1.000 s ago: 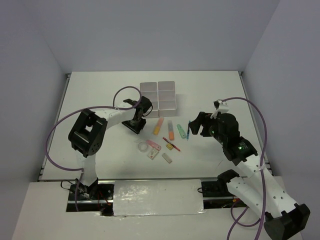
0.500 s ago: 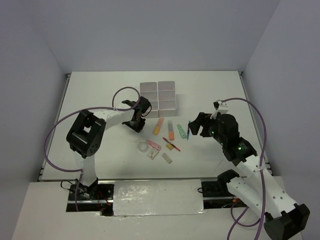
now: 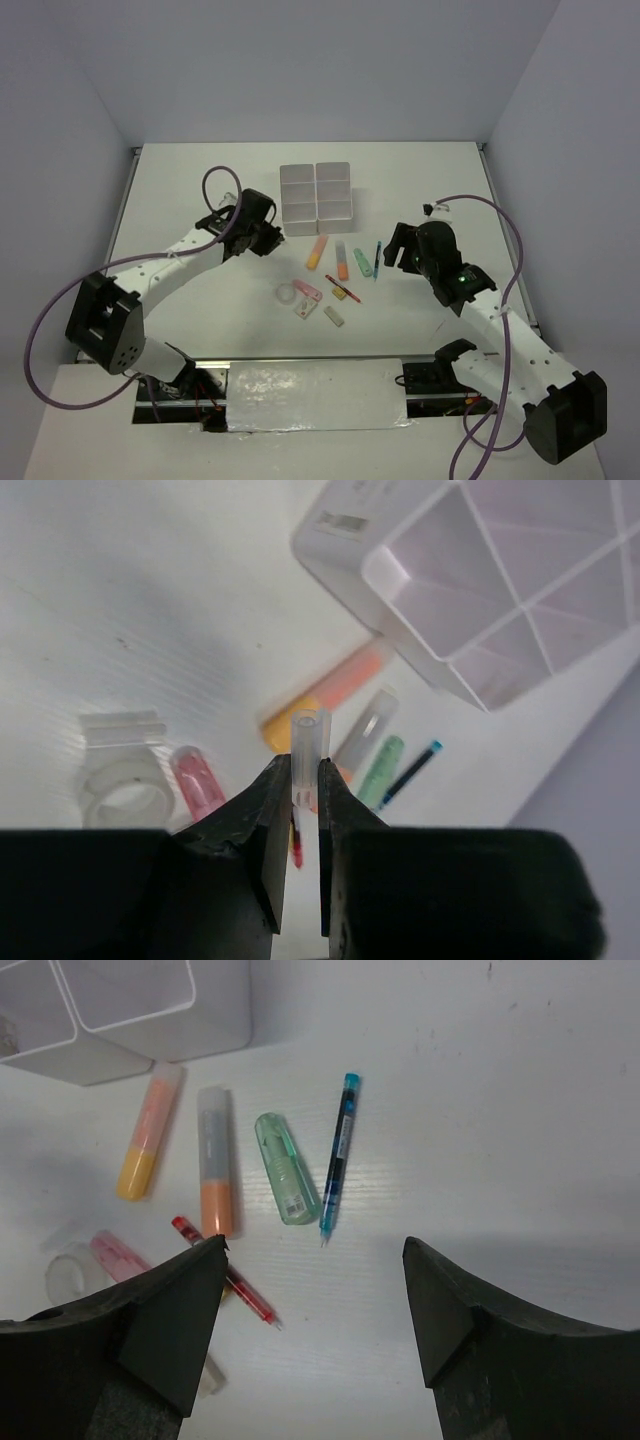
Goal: Sort the stationery into containers
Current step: Pick up the pen cap from the center of the board, then pick up the pen from the center of the board.
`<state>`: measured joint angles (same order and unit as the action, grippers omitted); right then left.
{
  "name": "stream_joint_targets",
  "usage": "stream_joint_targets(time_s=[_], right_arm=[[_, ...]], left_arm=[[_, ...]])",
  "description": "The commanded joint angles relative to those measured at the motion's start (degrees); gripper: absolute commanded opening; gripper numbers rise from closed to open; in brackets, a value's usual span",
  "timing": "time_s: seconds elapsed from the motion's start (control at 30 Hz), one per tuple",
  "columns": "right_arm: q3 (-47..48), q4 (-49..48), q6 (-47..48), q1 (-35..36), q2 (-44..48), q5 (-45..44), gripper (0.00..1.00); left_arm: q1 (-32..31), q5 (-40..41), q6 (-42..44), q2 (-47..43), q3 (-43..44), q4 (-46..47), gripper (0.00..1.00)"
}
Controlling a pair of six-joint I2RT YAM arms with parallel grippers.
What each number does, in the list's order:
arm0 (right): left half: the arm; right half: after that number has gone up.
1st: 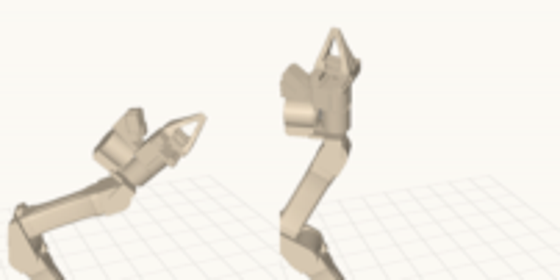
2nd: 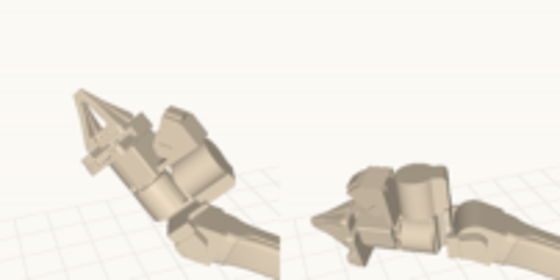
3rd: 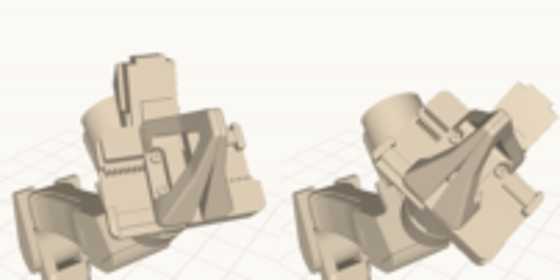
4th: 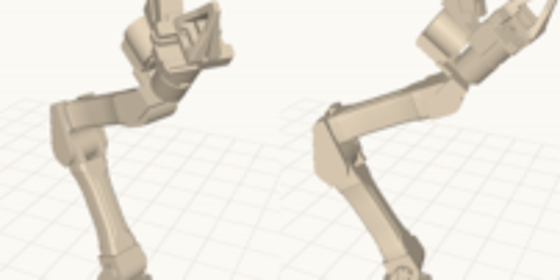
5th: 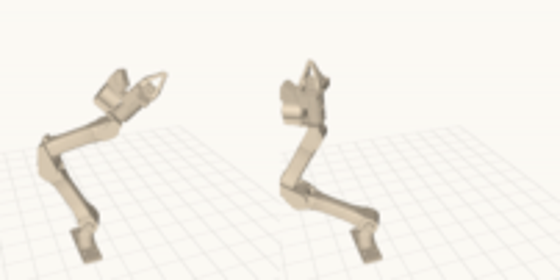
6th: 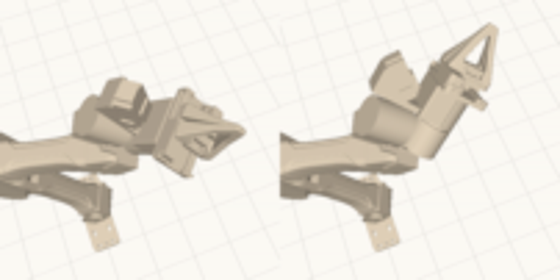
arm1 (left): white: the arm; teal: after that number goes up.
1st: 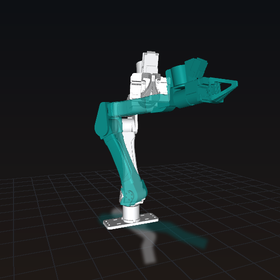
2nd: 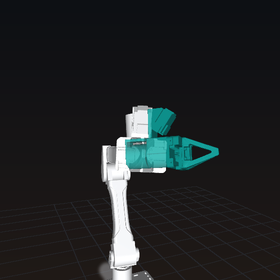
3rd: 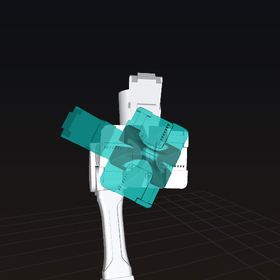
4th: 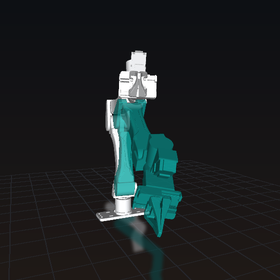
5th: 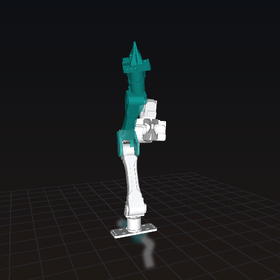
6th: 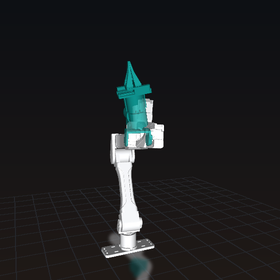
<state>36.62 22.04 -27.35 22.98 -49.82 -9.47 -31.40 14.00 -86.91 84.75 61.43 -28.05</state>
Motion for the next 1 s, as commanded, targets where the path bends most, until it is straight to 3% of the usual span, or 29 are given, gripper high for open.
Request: stream_joint_targets(time_s=[0.0, 0.1, 0.3, 0.5, 0.73, 0.97], right_arm=[[1.79, -0.77, -1.83, -0.04, -0.97, -3.79, 0.78], [1.96, -1.65, -2.35, -0.31, -2.29, -4.15, 0.77], [4.42, -1.3, -3.58, 0.48, -7.83, -7.4, 0.75], [5.91, -3.32, -4.64, 1.19, -13.97, -9.42, 0.72], [15.58, -1.3, -3.32, 1.36, -31.28, -10.05, 0.65], [21.99, -0.25, -3.06, 1.28, -43.93, -7.85, 0.56]], left_arm=[[0.99, -6.51, 7.96, -3.88, -1.75, 7.91, 0.0], [1.95, -12.84, 11.23, -7.3, -3.77, 11.87, 0.0], [4.06, -15.67, 14.66, -14.52, -5.26, 9.95, 0.0], [4.5, -14.35, 23.27, -17.25, -2.11, 4.7, 0.0], [5.47, -6.54, 32.15, -22.69, 0.7, -4.81, 0.0], [8.02, -6.7, 37.25, -28.23, 0.09, -8.33, 0.0]])
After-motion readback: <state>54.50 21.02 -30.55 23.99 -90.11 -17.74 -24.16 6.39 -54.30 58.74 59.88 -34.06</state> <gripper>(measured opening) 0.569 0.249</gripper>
